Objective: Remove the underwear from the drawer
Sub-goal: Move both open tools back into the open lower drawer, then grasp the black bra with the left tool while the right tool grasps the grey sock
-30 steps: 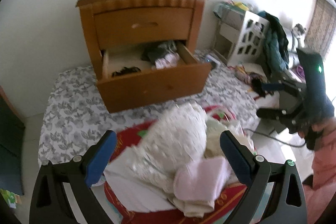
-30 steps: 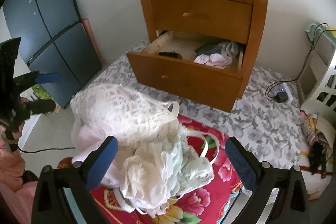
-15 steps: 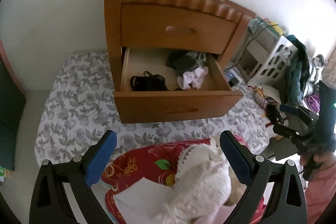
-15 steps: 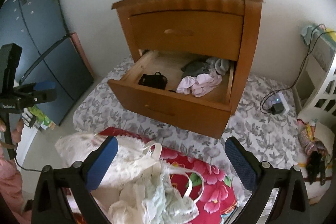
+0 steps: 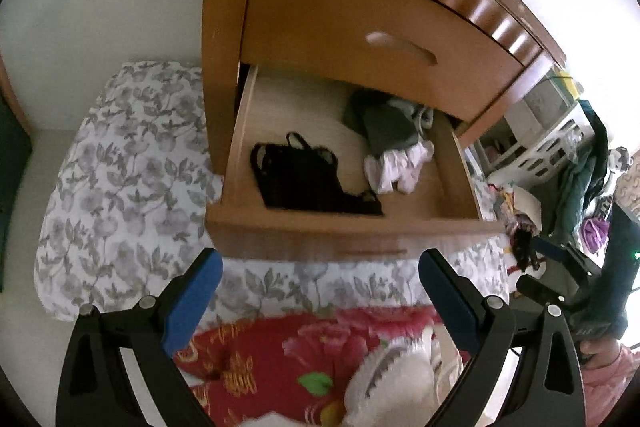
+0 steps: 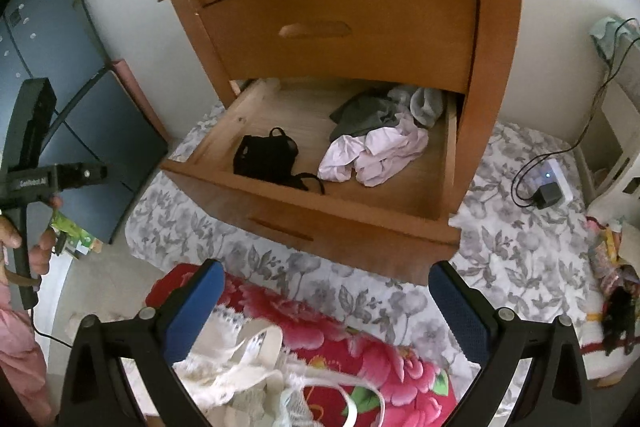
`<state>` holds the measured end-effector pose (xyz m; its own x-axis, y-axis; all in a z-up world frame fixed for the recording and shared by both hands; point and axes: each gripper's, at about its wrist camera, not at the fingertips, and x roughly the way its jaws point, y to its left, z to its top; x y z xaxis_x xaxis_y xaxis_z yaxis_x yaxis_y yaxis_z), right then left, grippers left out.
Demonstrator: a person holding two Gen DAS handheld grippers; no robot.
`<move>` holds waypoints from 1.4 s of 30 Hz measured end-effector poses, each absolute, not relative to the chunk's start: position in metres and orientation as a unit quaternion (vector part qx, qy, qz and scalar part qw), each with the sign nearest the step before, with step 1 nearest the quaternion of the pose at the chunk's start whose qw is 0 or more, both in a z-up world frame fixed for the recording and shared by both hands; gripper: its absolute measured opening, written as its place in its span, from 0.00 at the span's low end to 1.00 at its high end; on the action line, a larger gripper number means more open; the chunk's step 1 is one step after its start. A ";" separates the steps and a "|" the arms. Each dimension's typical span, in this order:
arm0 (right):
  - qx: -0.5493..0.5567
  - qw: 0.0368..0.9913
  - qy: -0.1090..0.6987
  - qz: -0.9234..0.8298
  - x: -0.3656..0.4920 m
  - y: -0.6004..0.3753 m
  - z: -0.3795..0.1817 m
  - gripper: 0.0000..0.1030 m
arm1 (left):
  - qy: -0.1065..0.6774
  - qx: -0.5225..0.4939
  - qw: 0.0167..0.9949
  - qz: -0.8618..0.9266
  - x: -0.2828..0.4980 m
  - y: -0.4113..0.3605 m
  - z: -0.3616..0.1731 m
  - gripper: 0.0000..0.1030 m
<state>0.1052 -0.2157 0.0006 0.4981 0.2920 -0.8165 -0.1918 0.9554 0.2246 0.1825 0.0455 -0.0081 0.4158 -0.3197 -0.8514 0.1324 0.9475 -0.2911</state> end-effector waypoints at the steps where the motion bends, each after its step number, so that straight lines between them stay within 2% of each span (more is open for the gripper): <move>1: 0.053 0.864 0.482 0.139 0.111 -0.216 -0.001 1.00 | 0.523 -0.089 0.837 -0.135 0.189 0.045 -0.009 0.96; 9: 0.075 0.872 0.465 0.134 0.160 -0.227 0.006 1.00 | 0.536 -0.081 0.830 -0.132 0.241 0.037 -0.023 0.96; 14: 0.079 0.870 0.469 0.127 0.195 -0.230 0.004 0.96 | 0.569 -0.084 0.807 -0.132 0.271 0.027 -0.044 0.96; 18: 0.079 0.865 0.479 0.129 0.219 -0.227 -0.004 0.86 | 0.583 -0.087 0.797 -0.132 0.291 0.020 -0.058 0.96; 26: 0.091 0.853 0.498 0.124 0.270 -0.223 -0.037 0.72 | 0.604 -0.087 0.781 -0.132 0.321 0.007 -0.089 0.95; 28: 0.095 0.852 0.500 0.120 0.281 -0.222 -0.046 0.64 | 0.606 -0.083 0.780 -0.130 0.327 0.004 -0.097 0.95; 42: 0.111 0.852 0.503 0.092 0.324 -0.220 -0.082 0.56 | 0.604 -0.097 0.780 -0.131 0.352 -0.001 -0.127 0.95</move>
<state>0.3236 -0.2203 -0.0824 0.4768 0.2692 -0.8368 -0.0449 0.9582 0.2826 0.3518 -0.0008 -0.1275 0.2356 -0.3221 -0.9169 0.0872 0.9467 -0.3101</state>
